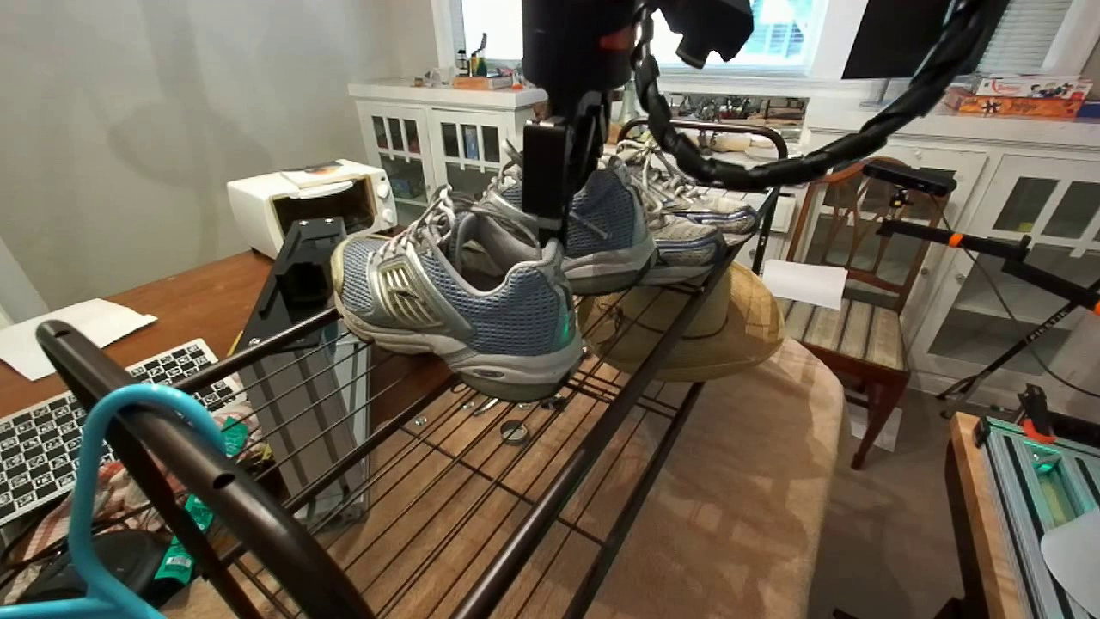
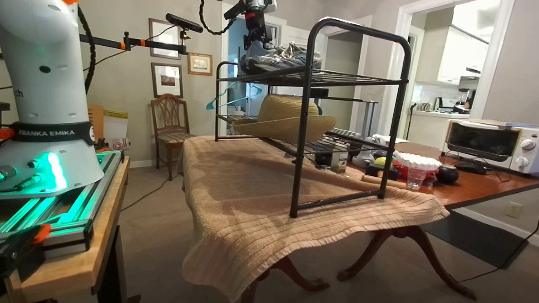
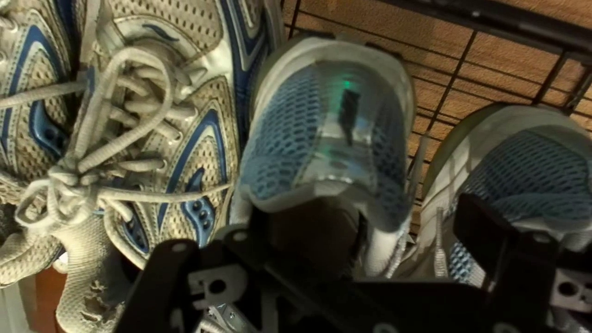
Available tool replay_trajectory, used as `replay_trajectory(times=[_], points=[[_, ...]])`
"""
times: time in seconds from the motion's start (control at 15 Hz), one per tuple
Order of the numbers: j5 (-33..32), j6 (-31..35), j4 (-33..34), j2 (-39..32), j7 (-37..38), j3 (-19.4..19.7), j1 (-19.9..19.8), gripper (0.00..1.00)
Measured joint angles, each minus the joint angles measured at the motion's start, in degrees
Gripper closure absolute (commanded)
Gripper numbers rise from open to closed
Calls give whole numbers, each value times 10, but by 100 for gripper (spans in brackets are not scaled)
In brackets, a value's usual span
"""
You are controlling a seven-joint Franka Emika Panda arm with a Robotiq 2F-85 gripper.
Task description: Move the blue pair of shoes to the left
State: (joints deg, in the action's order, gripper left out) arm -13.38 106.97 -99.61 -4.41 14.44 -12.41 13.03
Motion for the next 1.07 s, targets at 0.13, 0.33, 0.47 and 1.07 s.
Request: replay_trajectory(times=[0.13, 0.33, 0.47, 1.07], points=[[6, 0, 1, 6, 0, 0, 0, 0], [8, 0, 5, 23, 0, 1, -1, 0], [8, 0, 6, 38, 0, 2, -3, 0], [7, 0, 7, 73, 19, 21, -30, 0]])
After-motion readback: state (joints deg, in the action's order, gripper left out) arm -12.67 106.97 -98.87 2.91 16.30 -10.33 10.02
